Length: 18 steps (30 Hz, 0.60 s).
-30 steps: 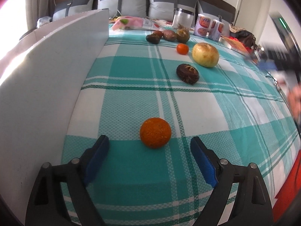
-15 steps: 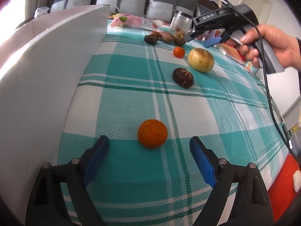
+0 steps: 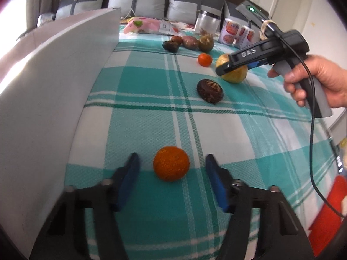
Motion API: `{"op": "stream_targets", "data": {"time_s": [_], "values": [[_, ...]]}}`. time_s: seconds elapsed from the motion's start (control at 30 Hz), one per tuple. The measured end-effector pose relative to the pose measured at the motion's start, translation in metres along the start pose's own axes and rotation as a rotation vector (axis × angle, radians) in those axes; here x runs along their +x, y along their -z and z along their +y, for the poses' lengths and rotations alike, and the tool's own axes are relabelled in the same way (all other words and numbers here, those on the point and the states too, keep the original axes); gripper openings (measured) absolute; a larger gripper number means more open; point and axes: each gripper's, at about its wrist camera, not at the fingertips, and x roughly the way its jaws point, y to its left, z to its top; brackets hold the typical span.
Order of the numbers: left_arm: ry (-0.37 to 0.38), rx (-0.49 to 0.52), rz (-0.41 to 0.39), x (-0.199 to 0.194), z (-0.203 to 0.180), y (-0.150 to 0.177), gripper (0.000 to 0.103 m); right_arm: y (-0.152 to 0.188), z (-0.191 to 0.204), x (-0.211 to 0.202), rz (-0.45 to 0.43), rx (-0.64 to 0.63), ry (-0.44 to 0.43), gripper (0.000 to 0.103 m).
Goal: Organize fruits
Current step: 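Carry the orange and pear into the box with both tools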
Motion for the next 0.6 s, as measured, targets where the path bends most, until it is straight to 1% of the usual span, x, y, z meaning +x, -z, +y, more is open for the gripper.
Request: {"op": "stream_targets", "data": {"time_s": [0.03,0.07,0.1,0.17,0.23,0.3,0.33,0.4,0.43,0.47,0.5,0.57,0.6], "values": [[-0.022,0.011,0.002,0.002,-0.002,-0.002,0.029,0.001,-0.002,0.003,0.015,0.022,0.021,0.069],[-0.028,0.012,0.004,0.003,-0.002,-0.003,0.029,0.002,-0.007,0.002,0.008,0.046,0.008,0.068],[-0.018,0.003,0.007,0.002,-0.001,-0.004,0.029,0.004,-0.011,0.0,-0.003,0.079,-0.008,0.068],[0.024,-0.023,0.017,-0.005,0.0,-0.003,0.029,0.012,-0.018,-0.009,-0.022,0.126,-0.033,0.068],[0.085,-0.06,0.026,-0.02,-0.001,-0.004,0.028,0.022,-0.022,-0.024,-0.047,0.156,-0.07,0.068],[0.174,-0.126,0.029,-0.042,0.001,-0.009,0.028,0.032,-0.019,-0.045,-0.071,0.177,-0.155,0.068],[0.23,-0.17,0.016,-0.062,0.006,-0.014,0.028,0.034,-0.014,-0.055,-0.08,0.175,-0.203,0.068],[0.291,-0.237,-0.022,-0.097,0.019,-0.027,0.028,0.031,0.01,-0.082,-0.116,0.145,-0.298,0.068],[0.302,-0.271,-0.055,-0.117,0.031,-0.035,0.029,0.026,0.027,-0.095,-0.139,0.121,-0.338,0.068],[0.296,-0.299,-0.08,-0.13,0.042,-0.043,0.029,0.022,0.044,-0.106,-0.159,0.096,-0.368,0.068],[0.274,-0.342,-0.113,-0.147,0.061,-0.052,0.029,0.013,0.067,-0.119,-0.184,0.06,-0.41,0.068],[0.221,-0.421,-0.156,-0.165,0.098,-0.066,0.029,-0.003,0.112,-0.138,-0.227,-0.005,-0.481,0.068],[0.176,-0.455,-0.166,-0.169,0.118,-0.071,0.029,-0.012,0.138,-0.145,-0.242,-0.041,-0.515,0.068]]}}
